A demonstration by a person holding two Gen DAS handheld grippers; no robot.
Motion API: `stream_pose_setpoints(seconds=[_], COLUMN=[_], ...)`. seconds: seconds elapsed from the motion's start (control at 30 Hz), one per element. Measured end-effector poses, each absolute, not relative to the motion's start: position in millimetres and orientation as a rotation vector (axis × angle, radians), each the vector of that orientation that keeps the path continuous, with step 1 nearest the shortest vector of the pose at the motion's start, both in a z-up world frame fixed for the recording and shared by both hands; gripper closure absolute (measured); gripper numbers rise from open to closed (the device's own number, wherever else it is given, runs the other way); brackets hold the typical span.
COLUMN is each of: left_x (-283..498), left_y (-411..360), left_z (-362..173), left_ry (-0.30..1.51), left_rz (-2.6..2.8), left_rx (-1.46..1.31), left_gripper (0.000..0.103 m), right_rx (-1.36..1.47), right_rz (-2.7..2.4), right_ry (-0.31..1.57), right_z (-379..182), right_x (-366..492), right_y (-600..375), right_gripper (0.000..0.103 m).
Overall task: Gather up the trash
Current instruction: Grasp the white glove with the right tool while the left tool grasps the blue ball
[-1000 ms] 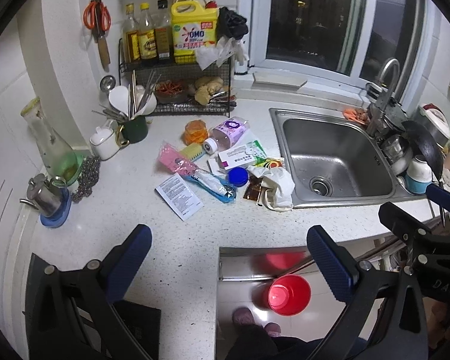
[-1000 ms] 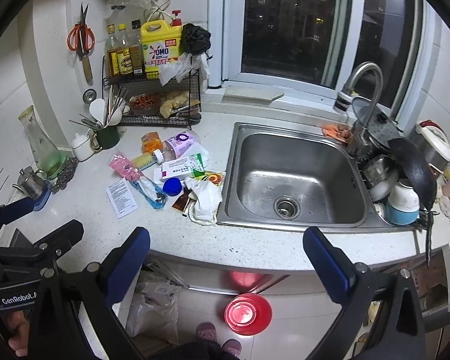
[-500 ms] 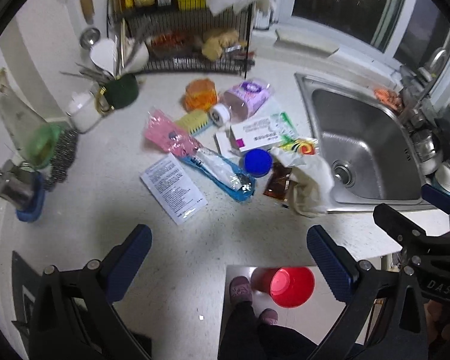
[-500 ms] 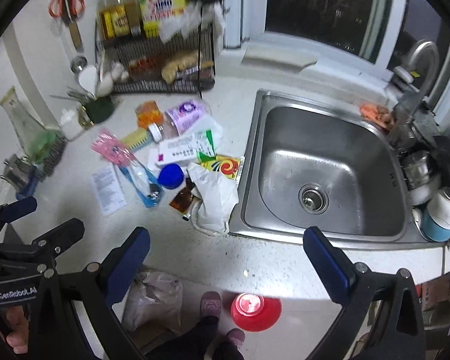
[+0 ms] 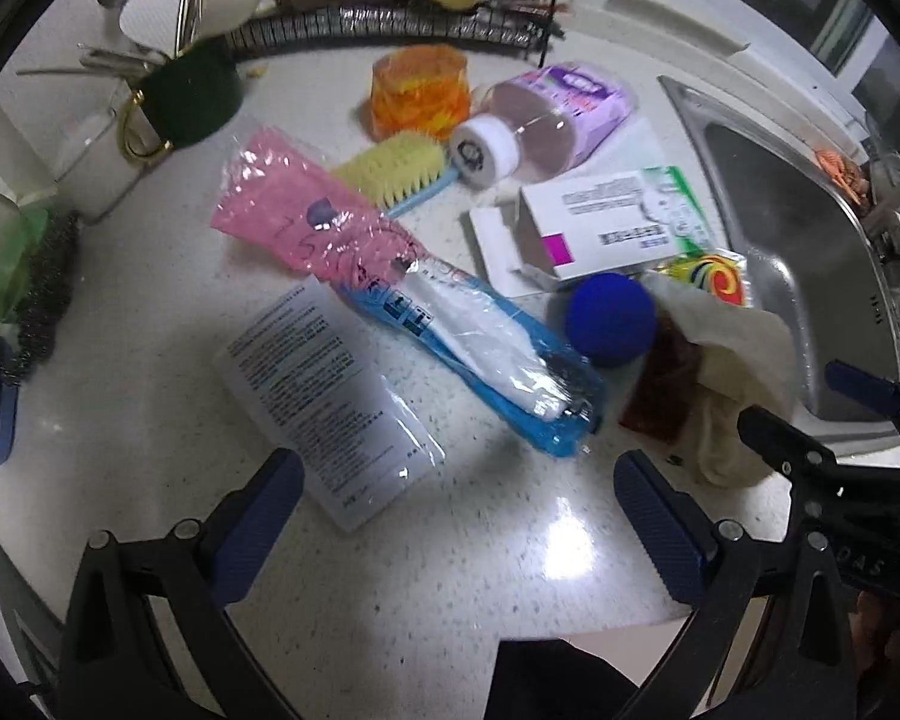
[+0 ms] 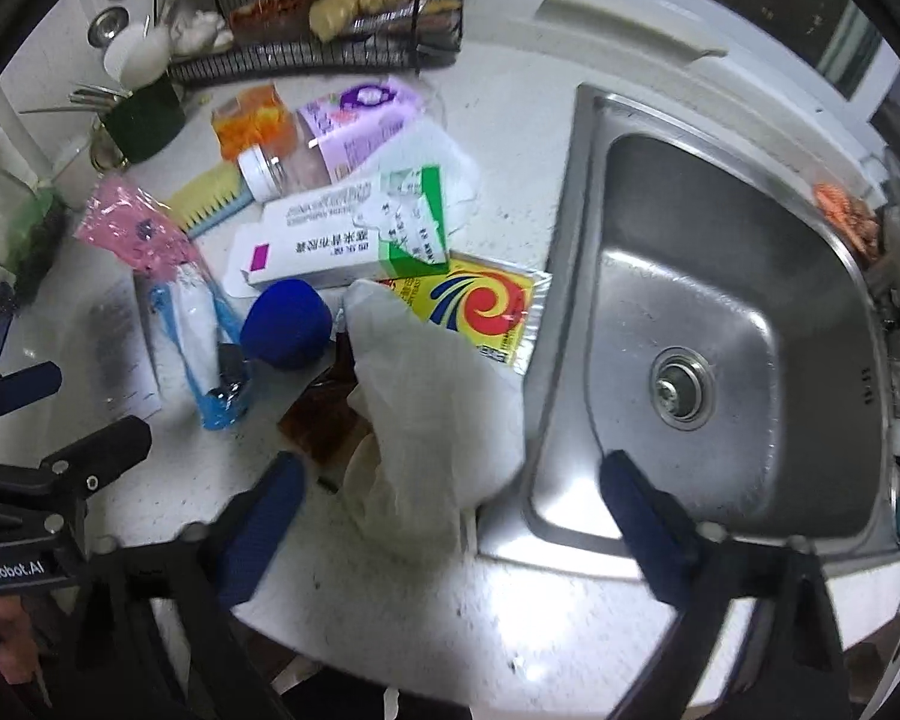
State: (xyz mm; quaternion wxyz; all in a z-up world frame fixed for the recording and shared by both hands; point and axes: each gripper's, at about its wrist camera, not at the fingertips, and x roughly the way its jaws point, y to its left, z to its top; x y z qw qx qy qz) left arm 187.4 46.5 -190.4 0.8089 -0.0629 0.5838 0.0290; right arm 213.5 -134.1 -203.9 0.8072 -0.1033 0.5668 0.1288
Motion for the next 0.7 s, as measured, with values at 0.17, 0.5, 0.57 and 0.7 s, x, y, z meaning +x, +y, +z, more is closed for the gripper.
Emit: stream_pose_setpoints(seconds=[0.17, 0.5, 0.57, 0.7], left_x=[192.7, 197.4, 197.8, 196.8], left_y=[46.8, 36.5, 31.1, 21.1], left_z=[-194.5, -181.2, -175.7, -164.3], left_ry=[1.255, 1.218, 1.206, 1.195], left_rz=[0.056, 0.047, 0.029, 0.005], left_rx=[-0.141, -0.106, -0.105, -0.099], left_gripper=[0.000, 0.000, 0.000, 0.000], right_rx=[-0.251, -0.182, -0.156, -0.112], right_rz=[0.281, 0.332, 0.335, 0.323], right_ry=[1.223, 1.253, 1.243, 1.206], right_z=[-218.3, -231.0, -225.0, -203.3], right_x=[221.9, 221.0, 220.1, 215.9], right_y=[-130.1, -131.9, -136.7, -142.4], right_gripper=[0.026, 0.091, 0.093, 0.094])
